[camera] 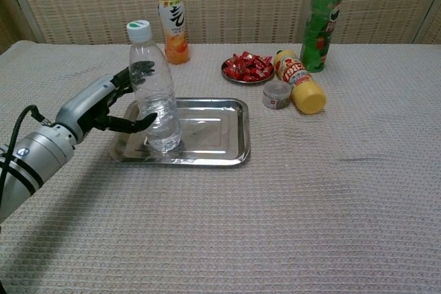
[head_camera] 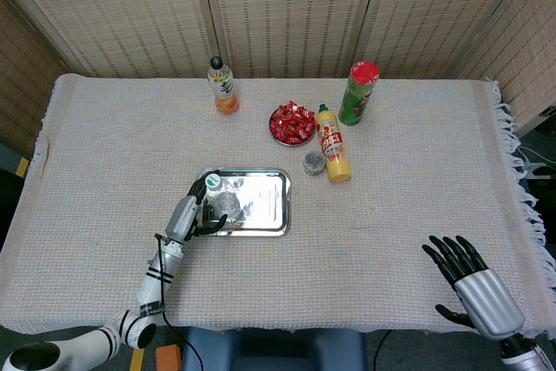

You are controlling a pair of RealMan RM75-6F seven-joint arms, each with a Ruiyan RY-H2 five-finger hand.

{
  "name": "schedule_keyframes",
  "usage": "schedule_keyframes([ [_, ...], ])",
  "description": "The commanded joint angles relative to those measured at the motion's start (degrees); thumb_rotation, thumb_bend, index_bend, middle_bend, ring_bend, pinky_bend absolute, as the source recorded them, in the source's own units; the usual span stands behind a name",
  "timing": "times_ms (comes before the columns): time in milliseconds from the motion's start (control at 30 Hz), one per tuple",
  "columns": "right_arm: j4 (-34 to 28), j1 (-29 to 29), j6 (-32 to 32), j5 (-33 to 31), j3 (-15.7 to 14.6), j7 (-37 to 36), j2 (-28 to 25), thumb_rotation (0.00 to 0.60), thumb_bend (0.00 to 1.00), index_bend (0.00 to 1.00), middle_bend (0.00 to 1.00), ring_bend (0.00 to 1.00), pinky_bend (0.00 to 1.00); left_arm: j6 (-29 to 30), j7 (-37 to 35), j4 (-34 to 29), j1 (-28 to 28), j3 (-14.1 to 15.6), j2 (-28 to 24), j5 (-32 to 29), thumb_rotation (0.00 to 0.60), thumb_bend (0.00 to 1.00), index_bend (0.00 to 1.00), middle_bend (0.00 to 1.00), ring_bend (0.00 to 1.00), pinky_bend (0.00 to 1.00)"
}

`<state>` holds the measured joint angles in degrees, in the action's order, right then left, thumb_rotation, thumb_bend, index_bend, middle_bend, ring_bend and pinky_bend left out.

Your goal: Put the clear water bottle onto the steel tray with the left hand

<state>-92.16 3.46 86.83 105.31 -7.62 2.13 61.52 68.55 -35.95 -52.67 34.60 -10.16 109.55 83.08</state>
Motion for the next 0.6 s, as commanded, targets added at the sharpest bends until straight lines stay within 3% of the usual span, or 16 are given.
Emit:
schedule_keyframes([
  [33,-0.2,0.1,-0.3,-0.2,0.1,0.3,0.0,0.6,0.03,0.0,0.0,0.0,0.0,1.7,5.9,-5.2,-2.9,2.9,-7.0,1.4,0.6,0.36,0.0,0.0,0.0,0.0],
  [367,-0.9,0.6,-2.5,-1.5,0.5,2.5,0.8,0.6,0.03,0.0,0.0,0.0,0.0,16.9,20.9,-9.1,-18.1,9.7,-23.6,2.6,0.6,0.36,0.0,0.0,0.0,0.0],
  [600,-1.4,0.9,-4.1,-2.2,0.4,4.6,1.5,0.6,0.03,0.0,0.0,0.0,0.0,19.3,25.2,-13.3,-21.2,9.7,-27.2,2.3,0.6,0.37,0.0,0.0,0.0,0.0],
])
